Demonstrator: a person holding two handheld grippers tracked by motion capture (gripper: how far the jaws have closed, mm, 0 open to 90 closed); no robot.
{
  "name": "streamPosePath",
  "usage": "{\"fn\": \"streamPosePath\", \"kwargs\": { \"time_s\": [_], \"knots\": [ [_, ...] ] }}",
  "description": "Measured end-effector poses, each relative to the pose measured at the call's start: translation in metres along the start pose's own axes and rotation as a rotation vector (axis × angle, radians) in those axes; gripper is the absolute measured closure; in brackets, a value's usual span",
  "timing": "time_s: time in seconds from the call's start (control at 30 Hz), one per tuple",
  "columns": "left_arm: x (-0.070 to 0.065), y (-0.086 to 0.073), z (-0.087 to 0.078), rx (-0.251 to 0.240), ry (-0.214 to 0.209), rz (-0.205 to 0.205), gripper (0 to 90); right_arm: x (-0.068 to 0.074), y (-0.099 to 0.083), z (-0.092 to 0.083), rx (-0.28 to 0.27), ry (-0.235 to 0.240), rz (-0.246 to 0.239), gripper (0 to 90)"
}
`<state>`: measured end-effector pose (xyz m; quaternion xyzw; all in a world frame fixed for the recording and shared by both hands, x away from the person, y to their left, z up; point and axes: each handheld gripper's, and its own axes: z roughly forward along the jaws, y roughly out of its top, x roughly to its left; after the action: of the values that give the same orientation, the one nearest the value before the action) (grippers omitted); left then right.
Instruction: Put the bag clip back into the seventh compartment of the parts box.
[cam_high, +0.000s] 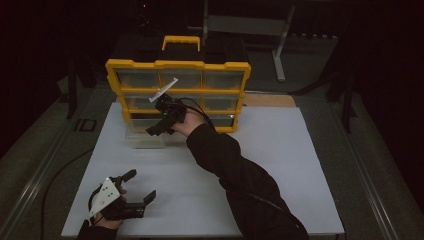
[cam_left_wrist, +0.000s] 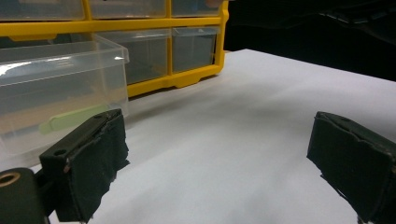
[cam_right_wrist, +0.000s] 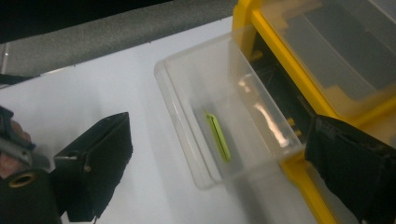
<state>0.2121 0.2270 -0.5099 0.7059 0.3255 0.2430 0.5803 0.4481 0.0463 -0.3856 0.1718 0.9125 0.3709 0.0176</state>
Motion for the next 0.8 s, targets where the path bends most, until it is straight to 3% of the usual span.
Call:
{"fn": "streamPosePath", "kwargs": {
  "time_s": [0.47,0.8],
  "knots": [
    [-0.002,0.0,0.002,0.009,-0.003,0.007,4.8,-0.001,-0.03,-0.032,-0.048,-0.052,0.016,7.9],
    [-0.002,0.0,0.003,0.013,-0.005,0.014,4.8,-0.002,-0.051,-0.049,-0.07,-0.063,0.035,8.4]
  ]
}}
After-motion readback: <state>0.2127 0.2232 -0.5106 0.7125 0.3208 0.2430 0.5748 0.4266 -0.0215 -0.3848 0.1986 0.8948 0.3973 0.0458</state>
